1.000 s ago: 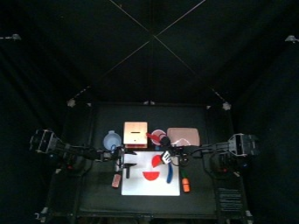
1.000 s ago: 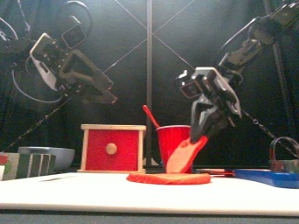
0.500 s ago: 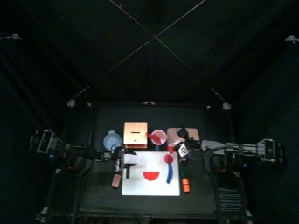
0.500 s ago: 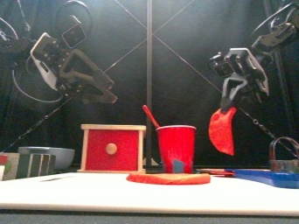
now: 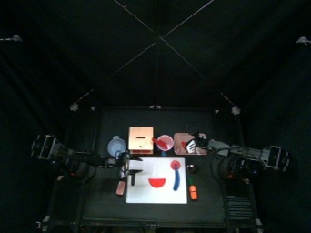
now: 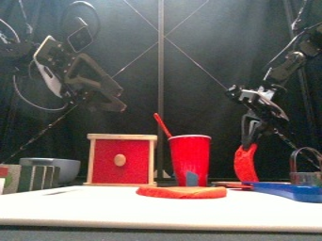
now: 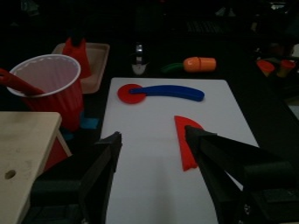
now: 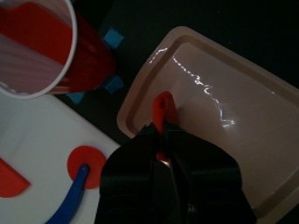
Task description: Place top half of dough on plate
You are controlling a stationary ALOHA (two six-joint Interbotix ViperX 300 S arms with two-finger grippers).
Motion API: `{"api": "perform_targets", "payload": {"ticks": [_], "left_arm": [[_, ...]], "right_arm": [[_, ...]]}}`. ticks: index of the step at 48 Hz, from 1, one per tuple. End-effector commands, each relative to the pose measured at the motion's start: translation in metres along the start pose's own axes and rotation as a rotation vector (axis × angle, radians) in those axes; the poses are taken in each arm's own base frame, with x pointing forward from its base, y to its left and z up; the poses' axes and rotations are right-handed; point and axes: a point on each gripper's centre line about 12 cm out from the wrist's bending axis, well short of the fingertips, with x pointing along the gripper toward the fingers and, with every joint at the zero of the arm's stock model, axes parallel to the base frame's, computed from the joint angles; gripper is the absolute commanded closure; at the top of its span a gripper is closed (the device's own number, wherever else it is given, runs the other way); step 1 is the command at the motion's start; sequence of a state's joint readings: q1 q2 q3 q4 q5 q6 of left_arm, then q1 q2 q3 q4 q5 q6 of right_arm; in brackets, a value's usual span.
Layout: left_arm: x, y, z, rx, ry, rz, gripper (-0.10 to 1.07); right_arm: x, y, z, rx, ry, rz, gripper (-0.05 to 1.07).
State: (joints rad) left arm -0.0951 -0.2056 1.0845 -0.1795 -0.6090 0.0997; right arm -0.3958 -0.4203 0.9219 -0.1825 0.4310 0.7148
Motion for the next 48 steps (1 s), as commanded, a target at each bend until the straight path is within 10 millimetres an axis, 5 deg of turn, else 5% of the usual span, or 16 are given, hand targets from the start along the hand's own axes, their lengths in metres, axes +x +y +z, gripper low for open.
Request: {"api": "perform_targets", "payload": {"ticks": [1,32,48], "left_arm": [[0.004,0.000,0.007,-0.002,-0.020,0.004,0.05],[0.007,0.002,-0.001,-0.005,0.006,0.009,0.05],[0.007,0.003,-0.001,-0.008,0.008,0.013,0.05]], "right_arm": [[-0.016,0.014,0.016,-0.015,-0.052,0.041,0.52],[0.013,0.013,0.006,-0.047,0.015,0.002,0.51],[0.037,-0.009,0.019,-0.125,0.025,-0.110,0.28]]}}
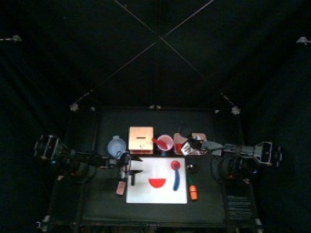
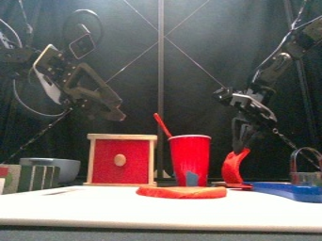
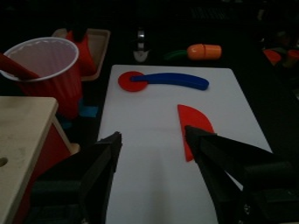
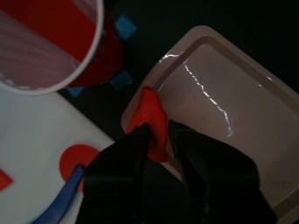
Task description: Place top half of dough on plate
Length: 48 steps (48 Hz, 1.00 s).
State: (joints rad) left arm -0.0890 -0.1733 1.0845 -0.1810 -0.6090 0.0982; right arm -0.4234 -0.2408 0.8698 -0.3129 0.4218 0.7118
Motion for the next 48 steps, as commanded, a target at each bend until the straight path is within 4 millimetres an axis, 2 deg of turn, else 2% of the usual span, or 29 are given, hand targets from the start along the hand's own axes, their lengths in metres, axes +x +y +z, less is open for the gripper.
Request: {"api": "perform_targets", "payload": {"ticks": [1,12,23,29,37,44,48], "left_arm": [[0.002,0.001,0.007,-0.010,-0.023,0.008,0.05],[0.002,0.003,0.007,-0.020,-0.022,0.018,0.05],[0.002,0.003,0.006,-0.020,-0.020,0.018,0.05],[0.003,0.003,0.007,-0.019,-0.022,0.017,0.05],[0.003,0.002,0.009,-0.019,-0.028,0.015,0.05],[0.005,0.000,0.013,-0.017,-0.039,0.009,0.05],[0.005,0.000,0.013,-0.017,-0.039,0.009,0.05]], "right_arm": [[-0.002,-0.003,0.016,-0.020,-0.041,-0.015,0.28],[0.006,-0.019,0.032,-0.061,-0.068,-0.077,0.28],[0.004,-0.020,0.035,-0.061,-0.079,-0.077,0.27],[-0.005,-0.017,0.034,-0.054,-0.099,-0.059,0.27],[-0.033,0.020,0.018,-0.064,-0.122,0.070,0.27],[-0.060,0.057,-0.006,0.038,-0.067,0.249,0.27],[-0.067,0.072,-0.021,0.082,-0.018,0.321,0.26]]}}
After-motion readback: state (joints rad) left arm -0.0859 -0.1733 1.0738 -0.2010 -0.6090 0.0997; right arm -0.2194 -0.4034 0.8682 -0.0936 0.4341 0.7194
